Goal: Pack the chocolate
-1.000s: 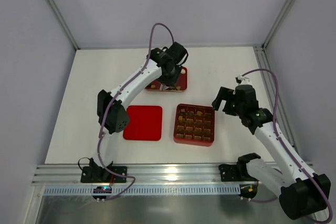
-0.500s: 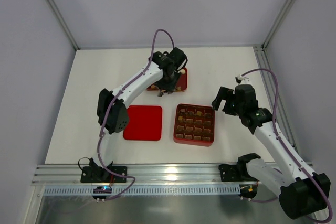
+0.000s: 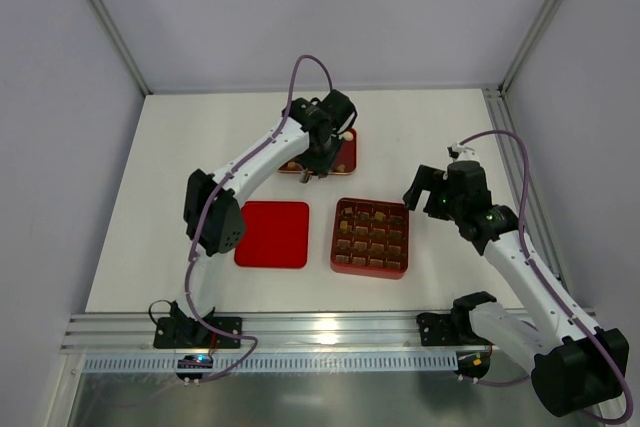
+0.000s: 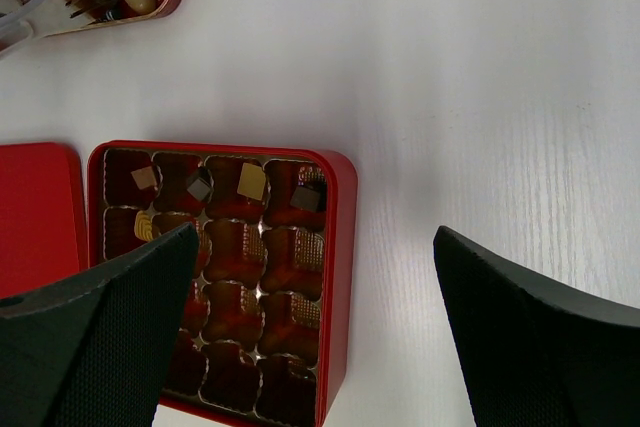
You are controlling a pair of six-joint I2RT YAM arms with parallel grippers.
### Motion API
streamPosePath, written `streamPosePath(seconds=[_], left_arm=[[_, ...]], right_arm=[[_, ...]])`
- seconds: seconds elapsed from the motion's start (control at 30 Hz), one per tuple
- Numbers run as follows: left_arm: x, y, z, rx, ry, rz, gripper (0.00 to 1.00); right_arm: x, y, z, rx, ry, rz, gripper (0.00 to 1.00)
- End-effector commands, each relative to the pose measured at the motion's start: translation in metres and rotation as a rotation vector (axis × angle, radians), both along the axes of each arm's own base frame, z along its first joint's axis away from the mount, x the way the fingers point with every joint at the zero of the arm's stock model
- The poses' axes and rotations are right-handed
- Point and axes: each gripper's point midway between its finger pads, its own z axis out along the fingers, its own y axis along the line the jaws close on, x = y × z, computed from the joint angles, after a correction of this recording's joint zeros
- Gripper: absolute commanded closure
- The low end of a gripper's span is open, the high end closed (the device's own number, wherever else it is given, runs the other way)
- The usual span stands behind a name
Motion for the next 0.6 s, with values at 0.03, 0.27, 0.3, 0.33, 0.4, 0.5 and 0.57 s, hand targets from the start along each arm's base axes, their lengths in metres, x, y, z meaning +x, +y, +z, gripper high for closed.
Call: streamPosePath(seconds=[0.03,0.27,0.3,0.33,0.4,0.5,0.57], left_arm=[[0.003,0.007,0.028,-0.036,-0.055,0.001,0.6],[0.007,0.014,0.03,-0.032,-0.06,0.013,0.61],[0.008,0.016,0.03,-0.033,-0.059,0.019,0.62],[0.008,0.016,0.03,-0.031,-0.06,0.017,0.63],[0.01,0.018,0.029,-0.03,-0.059,0.021,0.63],[0.011,0.019,0.03,-0.031,-0.059,0.024,0.66],[0.012,0.021,0.03,-0.031,-0.06,0.027,0.66]], right_arm=[[0.01,0.001,0.014,0.003,-0.05,0.004,0.0],[0.01,0.001,0.013,0.003,-0.049,0.002,0.0],[0.011,0.0,0.013,0.003,-0.05,-0.001,0.0],[0.011,0.001,0.013,0.003,-0.05,0.002,0.0],[0.011,0.001,0.013,0.003,-0.049,0.0,0.0],[0.011,0.001,0.012,0.003,-0.047,0.0,0.0],[0.011,0.0,0.012,0.002,-0.047,-0.003,0.0]])
